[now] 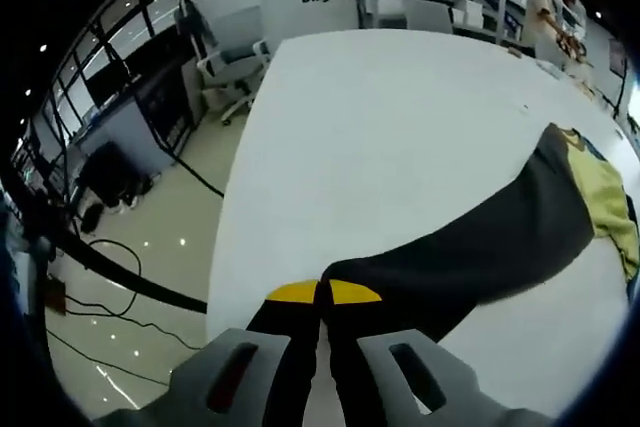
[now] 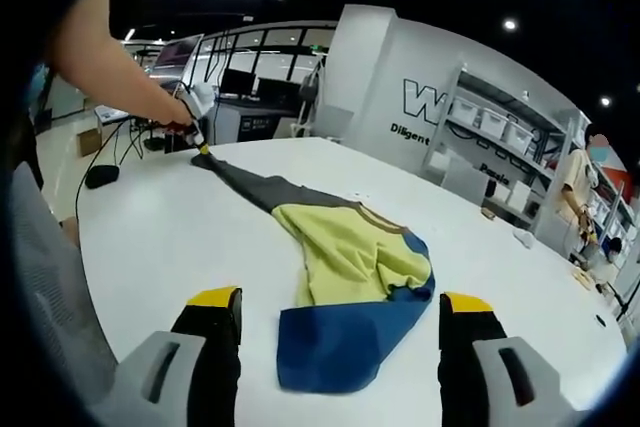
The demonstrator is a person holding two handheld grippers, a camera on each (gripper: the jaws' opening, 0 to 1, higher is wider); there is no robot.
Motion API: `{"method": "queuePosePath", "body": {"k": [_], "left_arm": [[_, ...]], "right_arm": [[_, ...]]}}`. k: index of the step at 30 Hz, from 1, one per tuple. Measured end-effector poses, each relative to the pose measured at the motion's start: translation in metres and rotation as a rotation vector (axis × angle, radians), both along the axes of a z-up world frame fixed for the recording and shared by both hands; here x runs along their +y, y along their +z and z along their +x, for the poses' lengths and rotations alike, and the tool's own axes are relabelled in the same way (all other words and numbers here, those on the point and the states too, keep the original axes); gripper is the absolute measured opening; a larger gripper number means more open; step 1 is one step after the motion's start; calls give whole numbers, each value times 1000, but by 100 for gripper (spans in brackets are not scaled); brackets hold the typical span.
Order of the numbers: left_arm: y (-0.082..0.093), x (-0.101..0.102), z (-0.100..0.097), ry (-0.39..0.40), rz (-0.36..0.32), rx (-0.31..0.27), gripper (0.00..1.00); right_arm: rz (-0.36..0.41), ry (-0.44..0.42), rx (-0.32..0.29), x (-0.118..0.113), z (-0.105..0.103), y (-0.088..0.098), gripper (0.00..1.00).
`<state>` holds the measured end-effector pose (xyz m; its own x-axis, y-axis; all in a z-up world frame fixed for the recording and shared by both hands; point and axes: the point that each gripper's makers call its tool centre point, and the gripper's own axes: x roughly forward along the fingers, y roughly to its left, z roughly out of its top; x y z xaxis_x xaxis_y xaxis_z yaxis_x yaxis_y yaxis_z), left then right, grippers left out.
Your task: Fold the garment on the visible template until the final outline fits inside the template.
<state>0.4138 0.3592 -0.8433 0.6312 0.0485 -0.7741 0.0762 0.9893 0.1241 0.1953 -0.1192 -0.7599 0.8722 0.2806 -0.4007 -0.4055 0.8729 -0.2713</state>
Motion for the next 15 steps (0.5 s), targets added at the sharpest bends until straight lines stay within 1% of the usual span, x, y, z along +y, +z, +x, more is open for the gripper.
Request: {"method": "queuePosePath", "body": {"k": [4, 9, 15], "left_arm": [[-3, 4, 4, 11, 1, 0, 0], [-1, 3, 9, -18, 38, -17, 0], [0, 5, 14, -21, 50, -21, 0]], "right_arm": [[-1, 1, 4, 0, -1, -1, 82], [-4, 3, 9, 1, -1, -2, 82], [-7, 6, 15, 1, -1, -4, 82]]}}
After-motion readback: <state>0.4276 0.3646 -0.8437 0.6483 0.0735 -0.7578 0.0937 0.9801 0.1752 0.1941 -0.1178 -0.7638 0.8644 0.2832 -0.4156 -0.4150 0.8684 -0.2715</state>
